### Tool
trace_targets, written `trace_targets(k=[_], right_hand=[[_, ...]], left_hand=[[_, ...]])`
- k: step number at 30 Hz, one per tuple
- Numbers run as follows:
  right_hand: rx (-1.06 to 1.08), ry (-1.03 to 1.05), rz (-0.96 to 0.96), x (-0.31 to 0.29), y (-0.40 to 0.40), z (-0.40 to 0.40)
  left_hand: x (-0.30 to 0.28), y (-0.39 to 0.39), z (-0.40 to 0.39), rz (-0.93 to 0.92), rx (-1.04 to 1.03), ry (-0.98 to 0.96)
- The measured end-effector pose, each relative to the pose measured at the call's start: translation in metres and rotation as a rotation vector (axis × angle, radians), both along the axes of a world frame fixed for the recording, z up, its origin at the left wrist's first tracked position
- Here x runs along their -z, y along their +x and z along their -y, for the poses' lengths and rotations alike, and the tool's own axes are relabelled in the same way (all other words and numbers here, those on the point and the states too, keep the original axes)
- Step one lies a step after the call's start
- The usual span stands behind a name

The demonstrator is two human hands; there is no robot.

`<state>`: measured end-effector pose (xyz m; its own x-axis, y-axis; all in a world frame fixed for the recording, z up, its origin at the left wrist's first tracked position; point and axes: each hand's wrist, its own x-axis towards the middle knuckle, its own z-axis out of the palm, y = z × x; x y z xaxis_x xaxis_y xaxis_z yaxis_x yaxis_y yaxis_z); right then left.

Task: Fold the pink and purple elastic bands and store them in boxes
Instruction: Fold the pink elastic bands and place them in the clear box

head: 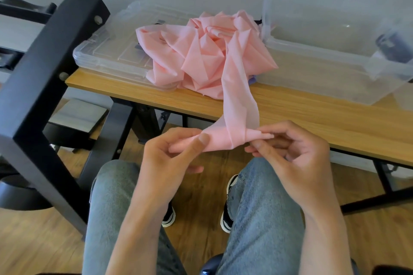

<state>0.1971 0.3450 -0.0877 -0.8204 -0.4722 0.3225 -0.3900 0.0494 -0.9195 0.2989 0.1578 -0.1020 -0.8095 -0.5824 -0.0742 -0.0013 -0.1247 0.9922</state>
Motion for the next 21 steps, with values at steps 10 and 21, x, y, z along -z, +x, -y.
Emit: trace_targets(k=[10,21], right_hand=[[0.081,-0.134,0.059,-0.002,0.003,-0.002],[0.067,-0.206,0.144,-0.001,-0.001,-0.006]], left_hand=[[-0.013,0.002,-0.016,-0.181,-0.270,-0.373],[-0.009,0.005,0.006,-0.046,-0.259,-0.298]])
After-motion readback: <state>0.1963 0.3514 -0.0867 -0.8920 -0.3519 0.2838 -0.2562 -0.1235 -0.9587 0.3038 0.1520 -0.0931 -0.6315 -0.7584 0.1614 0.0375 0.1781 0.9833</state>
